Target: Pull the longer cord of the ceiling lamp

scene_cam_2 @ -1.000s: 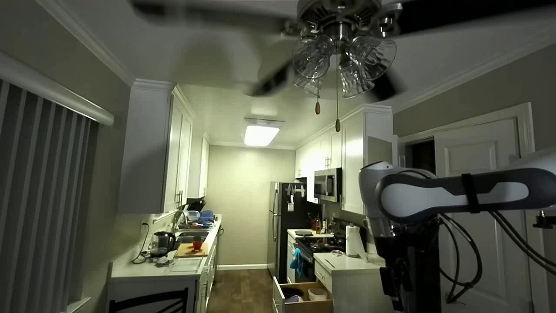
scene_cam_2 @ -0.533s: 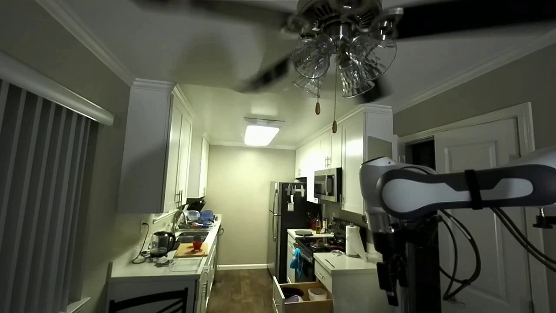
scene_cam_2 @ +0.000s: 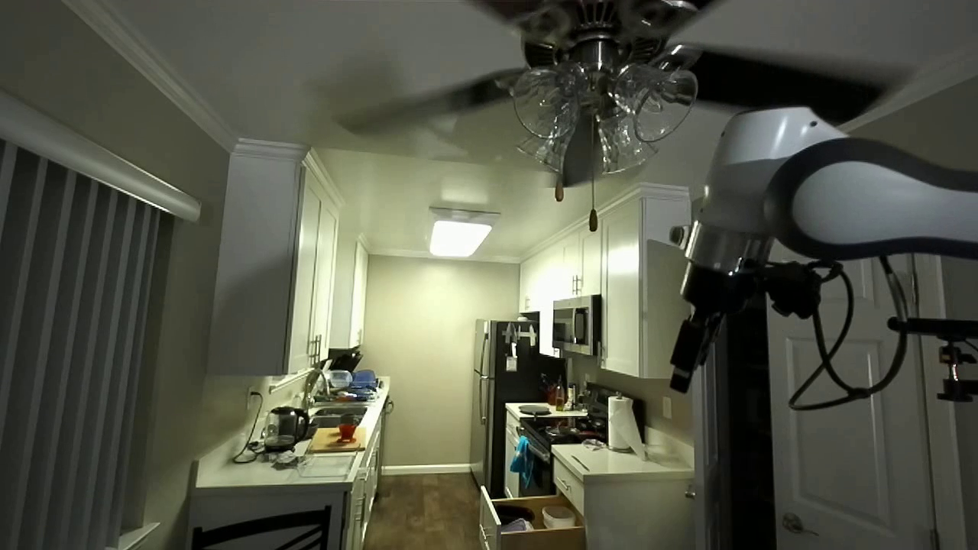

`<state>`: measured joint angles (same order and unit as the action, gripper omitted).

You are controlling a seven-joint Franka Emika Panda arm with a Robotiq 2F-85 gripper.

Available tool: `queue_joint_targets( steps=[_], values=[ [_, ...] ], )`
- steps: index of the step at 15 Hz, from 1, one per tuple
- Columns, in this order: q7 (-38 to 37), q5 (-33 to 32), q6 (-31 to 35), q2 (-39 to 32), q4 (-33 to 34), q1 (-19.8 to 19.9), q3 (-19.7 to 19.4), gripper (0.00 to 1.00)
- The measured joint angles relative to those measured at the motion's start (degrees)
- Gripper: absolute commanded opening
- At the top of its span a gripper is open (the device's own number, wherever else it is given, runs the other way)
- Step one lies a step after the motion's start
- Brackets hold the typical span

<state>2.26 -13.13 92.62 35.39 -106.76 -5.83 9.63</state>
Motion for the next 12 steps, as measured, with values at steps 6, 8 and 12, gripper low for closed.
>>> queue_joint_targets(
  steps=[6, 8, 12],
  values=[
    [-9.02, -1.94, 17.59, 0.28, 2.23, 1.97, 2.3, 1.0],
    [-12.86, -4.37, 23.26, -1.6, 4.2, 4.2, 4.16, 1.0],
    [-19.85, -10.16, 30.74, -5.67, 8.03, 9.72, 6.89, 1.0]
  ],
)
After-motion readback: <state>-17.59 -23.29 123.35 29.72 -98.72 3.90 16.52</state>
